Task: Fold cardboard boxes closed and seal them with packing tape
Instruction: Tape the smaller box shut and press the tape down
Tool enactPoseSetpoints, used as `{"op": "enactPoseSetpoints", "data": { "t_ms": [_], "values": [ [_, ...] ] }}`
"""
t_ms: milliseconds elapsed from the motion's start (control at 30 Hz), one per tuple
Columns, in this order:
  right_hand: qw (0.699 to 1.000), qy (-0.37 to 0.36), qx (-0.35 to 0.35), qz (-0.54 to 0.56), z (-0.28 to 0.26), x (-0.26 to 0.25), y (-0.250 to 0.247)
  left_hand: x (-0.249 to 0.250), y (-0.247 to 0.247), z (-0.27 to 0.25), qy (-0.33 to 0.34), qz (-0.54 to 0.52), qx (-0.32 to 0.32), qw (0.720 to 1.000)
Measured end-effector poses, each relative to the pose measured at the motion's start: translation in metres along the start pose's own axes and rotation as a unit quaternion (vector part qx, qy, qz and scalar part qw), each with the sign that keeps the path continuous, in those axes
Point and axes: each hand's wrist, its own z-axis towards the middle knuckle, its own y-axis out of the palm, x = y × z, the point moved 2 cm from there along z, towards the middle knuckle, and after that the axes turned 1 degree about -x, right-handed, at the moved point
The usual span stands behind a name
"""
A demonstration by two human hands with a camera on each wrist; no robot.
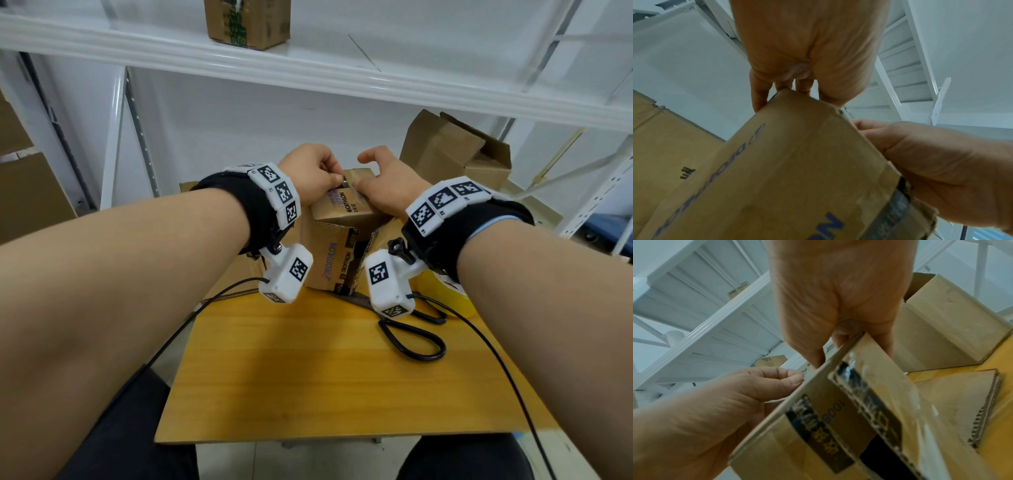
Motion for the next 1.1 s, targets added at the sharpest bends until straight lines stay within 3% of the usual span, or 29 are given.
{"op": "enactPoseSetpoints", "data": {
  "t_ms": [233, 433, 700, 1100],
  "values": [
    [0.999, -0.04, -0.006, -0.007, -0.004, -0.006, -0.004, 0.006, 0.002, -0.001, -0.074, -0.059, -0.008, 0.995],
    [0.997, -0.052, 0.051, -0.031, -0.004, -0.006, -0.009, 0.005, 0.0, -0.001, -0.098, -0.116, -0.021, 0.988],
    [0.989, -0.056, 0.004, -0.135, -0.006, -0.029, 0.002, 0.004, 0.001, 0.0, -0.089, -0.107, -0.036, 0.99],
    [0.961, -0.081, 0.039, -0.261, 0.004, -0.028, 0.0, 0.005, 0.0, 0.001, -0.077, -0.08, -0.038, 0.993]
  ]
}}
